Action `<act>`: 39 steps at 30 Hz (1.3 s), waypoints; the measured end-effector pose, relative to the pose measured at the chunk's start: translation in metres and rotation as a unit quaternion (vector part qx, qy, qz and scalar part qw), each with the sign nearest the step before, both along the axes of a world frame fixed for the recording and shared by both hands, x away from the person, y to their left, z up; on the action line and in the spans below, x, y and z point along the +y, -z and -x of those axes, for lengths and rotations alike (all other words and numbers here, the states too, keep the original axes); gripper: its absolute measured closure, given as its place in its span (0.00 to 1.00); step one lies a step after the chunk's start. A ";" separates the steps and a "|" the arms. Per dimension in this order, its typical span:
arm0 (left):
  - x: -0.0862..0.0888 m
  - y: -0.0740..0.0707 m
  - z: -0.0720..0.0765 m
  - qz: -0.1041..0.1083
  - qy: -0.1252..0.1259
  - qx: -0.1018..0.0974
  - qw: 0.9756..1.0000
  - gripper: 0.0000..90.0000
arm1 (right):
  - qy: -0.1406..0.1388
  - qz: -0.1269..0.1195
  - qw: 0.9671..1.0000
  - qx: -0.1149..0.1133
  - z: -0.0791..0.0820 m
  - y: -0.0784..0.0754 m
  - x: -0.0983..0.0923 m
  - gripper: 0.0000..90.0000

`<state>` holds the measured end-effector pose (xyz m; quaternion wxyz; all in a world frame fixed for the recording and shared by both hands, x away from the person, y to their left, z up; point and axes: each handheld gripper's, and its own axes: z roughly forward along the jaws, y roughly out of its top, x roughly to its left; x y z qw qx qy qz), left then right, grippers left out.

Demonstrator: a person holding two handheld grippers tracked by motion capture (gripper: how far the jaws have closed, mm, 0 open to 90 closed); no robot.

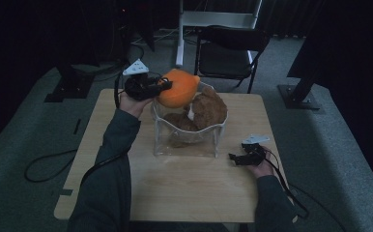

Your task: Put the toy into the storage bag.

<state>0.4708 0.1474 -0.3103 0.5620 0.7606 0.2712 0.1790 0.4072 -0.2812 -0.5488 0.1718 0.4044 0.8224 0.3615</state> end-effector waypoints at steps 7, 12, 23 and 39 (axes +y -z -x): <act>0.000 0.002 -0.002 -0.001 -0.004 -0.002 1.000 0.74 | 0.000 0.000 1.000 0.000 0.000 0.000 0.000 0.20; -0.001 0.004 -0.004 -0.005 -0.007 -0.002 1.000 0.74 | 0.000 0.000 1.000 0.000 0.000 0.000 0.000 0.20; -0.005 0.009 -0.008 -0.008 -0.014 0.001 1.000 0.74 | 0.000 0.000 1.000 0.000 0.000 0.000 0.000 0.20; -0.010 0.014 -0.013 -0.024 -0.028 0.007 0.999 0.74 | -0.001 0.000 1.000 -0.001 0.000 0.000 0.000 0.20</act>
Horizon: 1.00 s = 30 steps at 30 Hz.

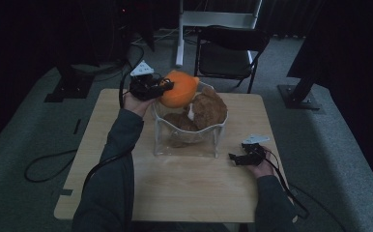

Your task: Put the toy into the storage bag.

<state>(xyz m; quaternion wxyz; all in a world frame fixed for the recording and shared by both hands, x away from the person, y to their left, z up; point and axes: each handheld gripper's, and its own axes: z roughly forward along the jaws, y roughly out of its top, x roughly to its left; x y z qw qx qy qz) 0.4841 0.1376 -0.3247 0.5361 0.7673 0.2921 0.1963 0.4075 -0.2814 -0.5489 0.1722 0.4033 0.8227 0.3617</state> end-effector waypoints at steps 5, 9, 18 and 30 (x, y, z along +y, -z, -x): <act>-0.001 0.001 -0.001 -0.001 -0.002 0.001 1.000 0.73 | 0.000 0.000 1.000 0.000 0.000 0.000 0.000 0.20; -0.001 0.002 -0.002 -0.003 -0.005 0.004 1.000 0.73 | 0.000 0.000 1.000 0.000 0.000 0.000 0.000 0.20; -0.001 0.004 -0.004 -0.003 -0.008 0.007 1.000 0.73 | 0.000 0.000 1.000 0.000 0.000 0.000 0.000 0.20; -0.006 0.010 -0.008 -0.016 -0.008 0.019 1.000 0.73 | 0.000 0.000 1.000 0.000 0.000 0.000 0.000 0.20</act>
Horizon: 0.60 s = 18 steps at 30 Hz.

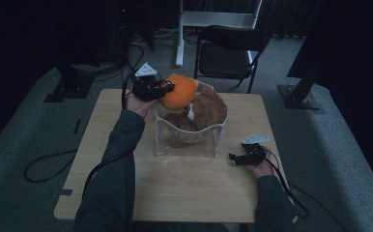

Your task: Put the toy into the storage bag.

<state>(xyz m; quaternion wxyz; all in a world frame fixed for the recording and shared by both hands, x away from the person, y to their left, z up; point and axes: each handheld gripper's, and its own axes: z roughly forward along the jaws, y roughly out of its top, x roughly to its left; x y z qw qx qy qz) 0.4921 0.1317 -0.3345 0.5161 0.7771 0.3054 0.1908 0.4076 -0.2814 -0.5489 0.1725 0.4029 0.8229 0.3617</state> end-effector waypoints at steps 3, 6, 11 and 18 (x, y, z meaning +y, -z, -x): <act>-0.001 0.002 -0.001 -0.002 -0.001 0.002 1.000 0.73 | 0.000 0.000 1.000 0.000 0.000 0.000 0.000 0.20; -0.002 0.003 -0.002 -0.005 -0.001 0.003 1.000 0.73 | 0.000 0.000 1.000 0.000 0.000 0.000 0.000 0.20; -0.003 0.003 -0.002 -0.007 -0.005 0.003 1.000 0.73 | 0.000 0.000 1.000 0.000 0.000 0.000 0.000 0.20; -0.005 0.006 -0.004 -0.009 -0.011 0.006 1.000 0.73 | 0.000 0.000 1.000 0.000 0.000 0.000 0.000 0.20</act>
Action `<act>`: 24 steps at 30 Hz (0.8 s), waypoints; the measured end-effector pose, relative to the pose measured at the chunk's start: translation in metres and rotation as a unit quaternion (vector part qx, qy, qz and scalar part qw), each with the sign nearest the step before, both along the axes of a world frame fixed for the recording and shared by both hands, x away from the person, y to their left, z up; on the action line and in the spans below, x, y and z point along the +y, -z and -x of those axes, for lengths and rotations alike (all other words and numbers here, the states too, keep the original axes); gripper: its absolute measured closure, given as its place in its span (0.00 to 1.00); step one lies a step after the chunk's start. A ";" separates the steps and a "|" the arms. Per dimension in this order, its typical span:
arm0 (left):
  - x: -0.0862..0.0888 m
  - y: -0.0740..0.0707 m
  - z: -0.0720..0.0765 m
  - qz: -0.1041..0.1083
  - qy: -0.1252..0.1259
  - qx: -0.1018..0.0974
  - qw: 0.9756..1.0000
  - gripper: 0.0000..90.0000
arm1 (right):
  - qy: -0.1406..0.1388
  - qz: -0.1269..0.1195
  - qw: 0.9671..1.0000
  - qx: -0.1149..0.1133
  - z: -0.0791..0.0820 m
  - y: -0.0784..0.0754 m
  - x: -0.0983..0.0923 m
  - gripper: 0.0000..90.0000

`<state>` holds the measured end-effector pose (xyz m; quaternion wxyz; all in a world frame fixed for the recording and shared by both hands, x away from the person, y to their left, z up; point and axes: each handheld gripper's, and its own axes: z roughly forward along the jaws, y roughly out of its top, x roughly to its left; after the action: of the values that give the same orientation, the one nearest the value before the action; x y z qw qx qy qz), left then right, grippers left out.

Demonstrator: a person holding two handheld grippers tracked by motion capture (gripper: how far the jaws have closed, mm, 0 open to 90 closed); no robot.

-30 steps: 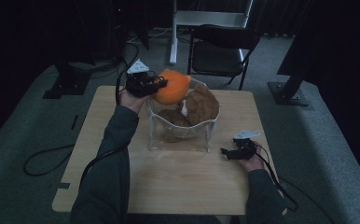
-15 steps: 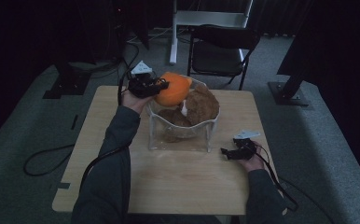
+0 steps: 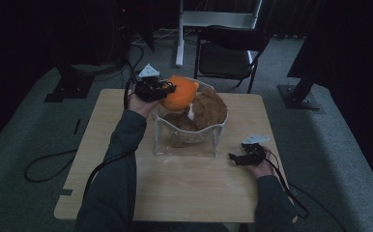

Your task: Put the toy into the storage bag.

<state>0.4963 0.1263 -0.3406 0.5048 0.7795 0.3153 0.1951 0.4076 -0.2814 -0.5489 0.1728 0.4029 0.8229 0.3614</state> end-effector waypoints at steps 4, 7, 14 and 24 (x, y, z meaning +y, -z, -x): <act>0.000 0.002 -0.002 0.000 -0.005 0.003 1.000 0.73 | 0.000 0.000 1.000 0.000 0.000 0.000 0.000 0.20; 0.000 0.002 -0.004 0.001 -0.008 0.005 1.000 0.73 | 0.000 0.000 1.000 0.000 0.000 0.000 0.000 0.20; -0.006 0.002 -0.008 -0.004 -0.012 0.006 1.000 0.73 | 0.000 0.000 1.000 0.000 0.000 0.000 0.000 0.20; -0.007 0.004 -0.011 0.000 -0.024 0.004 1.000 0.72 | -0.001 0.000 1.000 0.000 0.000 0.000 0.000 0.20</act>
<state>0.5076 0.1196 -0.3442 0.4989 0.7726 0.3355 0.2040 0.4079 -0.2816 -0.5489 0.1723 0.4023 0.8232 0.3616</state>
